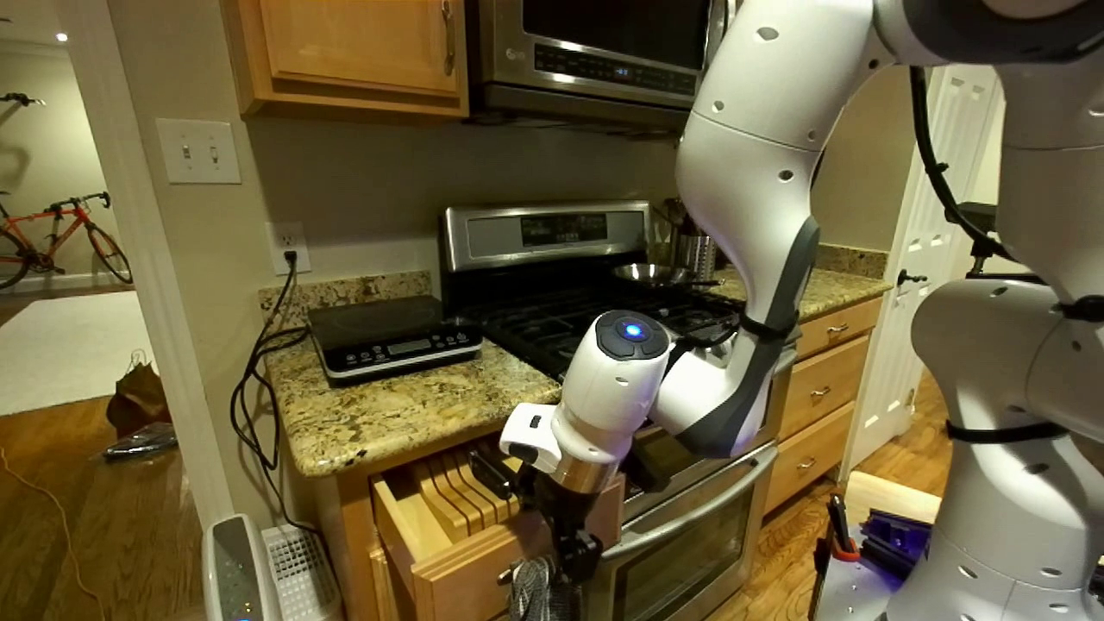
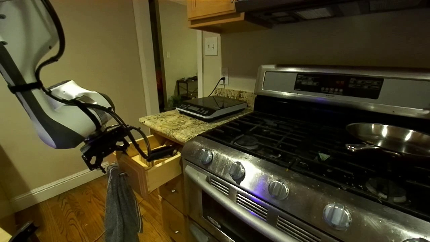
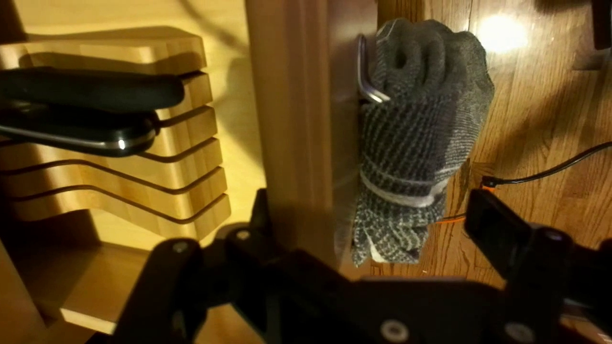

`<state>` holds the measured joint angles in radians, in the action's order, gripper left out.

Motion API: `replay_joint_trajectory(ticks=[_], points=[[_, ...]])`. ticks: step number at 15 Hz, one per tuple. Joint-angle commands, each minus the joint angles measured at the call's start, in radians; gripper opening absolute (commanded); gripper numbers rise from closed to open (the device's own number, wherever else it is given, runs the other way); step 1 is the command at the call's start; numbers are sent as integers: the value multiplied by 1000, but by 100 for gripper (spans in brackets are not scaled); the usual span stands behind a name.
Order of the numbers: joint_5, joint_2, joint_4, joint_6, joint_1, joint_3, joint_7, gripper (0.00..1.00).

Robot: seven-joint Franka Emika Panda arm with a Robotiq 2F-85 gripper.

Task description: Open the top drawer.

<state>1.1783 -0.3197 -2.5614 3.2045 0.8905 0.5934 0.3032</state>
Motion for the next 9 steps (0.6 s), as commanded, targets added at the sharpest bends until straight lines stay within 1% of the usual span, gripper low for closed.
replay_joint_trajectory(ticks=[1, 3, 7, 9], points=[[-44, 13, -32, 19, -79, -80, -76, 100], [-76, 40, -68, 11, -132, -153, -121, 100], [-153, 94, -150, 18, -275, -343, -238, 100], [-190, 115, -180, 0, -337, -430, -277, 100]])
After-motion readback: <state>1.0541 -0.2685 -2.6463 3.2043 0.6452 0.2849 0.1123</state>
